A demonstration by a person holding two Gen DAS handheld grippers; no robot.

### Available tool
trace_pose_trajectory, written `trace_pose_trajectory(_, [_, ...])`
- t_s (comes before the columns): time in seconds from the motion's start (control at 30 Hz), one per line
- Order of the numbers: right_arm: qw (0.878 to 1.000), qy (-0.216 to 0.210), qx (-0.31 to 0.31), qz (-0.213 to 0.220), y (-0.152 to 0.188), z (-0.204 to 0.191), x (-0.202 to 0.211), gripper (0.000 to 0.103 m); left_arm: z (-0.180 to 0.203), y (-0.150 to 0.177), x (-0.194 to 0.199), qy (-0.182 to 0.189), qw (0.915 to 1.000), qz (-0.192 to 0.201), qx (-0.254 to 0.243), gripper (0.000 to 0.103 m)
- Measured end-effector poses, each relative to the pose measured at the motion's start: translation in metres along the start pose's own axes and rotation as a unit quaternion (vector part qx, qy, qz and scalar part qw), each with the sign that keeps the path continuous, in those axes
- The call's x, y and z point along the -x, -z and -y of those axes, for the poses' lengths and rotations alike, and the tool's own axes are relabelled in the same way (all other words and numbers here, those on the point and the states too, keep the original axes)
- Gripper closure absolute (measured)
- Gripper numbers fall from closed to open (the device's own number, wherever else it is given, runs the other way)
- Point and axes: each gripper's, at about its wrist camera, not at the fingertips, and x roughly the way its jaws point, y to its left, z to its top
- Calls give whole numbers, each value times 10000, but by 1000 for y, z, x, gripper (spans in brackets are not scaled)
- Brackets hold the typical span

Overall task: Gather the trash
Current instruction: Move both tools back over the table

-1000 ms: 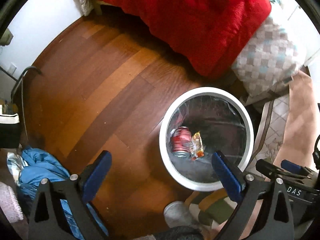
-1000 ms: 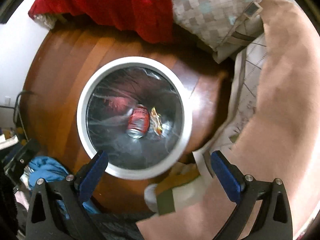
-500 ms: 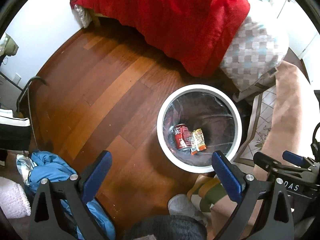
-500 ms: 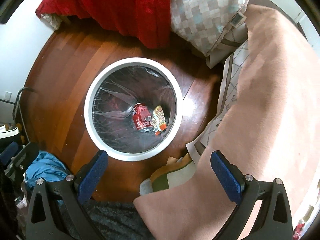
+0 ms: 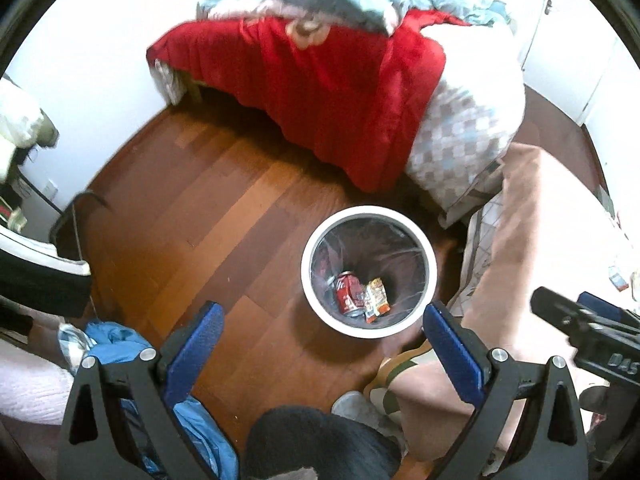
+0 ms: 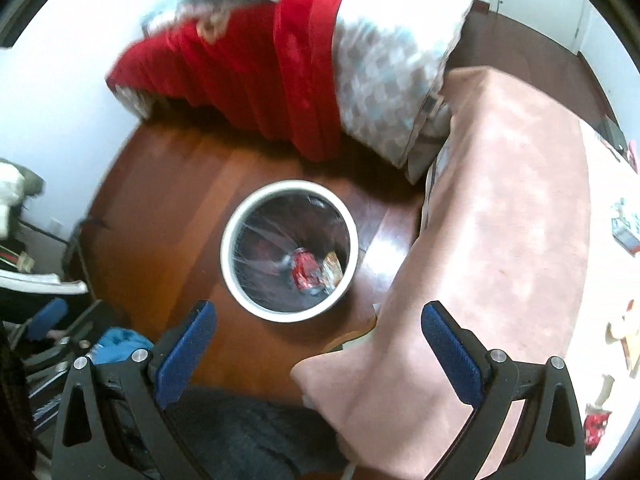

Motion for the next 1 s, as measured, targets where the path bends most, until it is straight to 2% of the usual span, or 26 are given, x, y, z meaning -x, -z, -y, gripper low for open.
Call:
trace_pose_trajectory(0.1, [9992, -190, -232, 246, 10, 24, 42, 0, 20, 2, 22, 132, 9995, 227, -158, 1])
trace_pose_trajectory(0.2, [9976, -211, -528, 404, 25, 66, 80, 0, 53, 7, 37, 318, 9982, 363, -368, 1])
trace_pose_trajectory(0.3, [9956, -17, -833, 418, 44, 120, 102, 0, 98, 17, 37, 498, 9959, 344, -669, 1])
trace_pose_trajectory(0.37, [9950, 420, -840, 338, 60, 163, 112, 0, 130, 27, 30, 571, 9943, 271, -860, 1])
trace_pose_trajectory(0.5, [9890, 1325, -593, -281, 94, 244, 104, 0, 203, 61, 5, 685, 9904, 0, -1204, 1])
trace_pose_trajectory(0.57, [9844, 1542, -406, -750, 111, 283, 88, 0, 243, 85, -9, 739, 9863, -200, -1460, 1])
trace_pose_trajectory(0.67, [9781, 1776, -77, -1081, 128, 316, 68, 0, 293, 114, -31, 755, 9809, -579, -1695, 1])
trace_pose_trajectory(0.8, [9742, 1886, 190, -1227, 129, 337, 44, 0, 340, 140, -48, 675, 9739, -754, -2034, 1])
trace_pose_trajectory(0.9, [9742, 1925, 251, -1154, 127, 347, 33, 0, 351, 145, -52, 642, 9705, -822, -2175, 1])
trace_pose_trajectory(1.0, [9754, 1967, 108, -994, 123, 356, 37, 16, 352, 146, -55, 584, 9685, -845, -2267, 1])
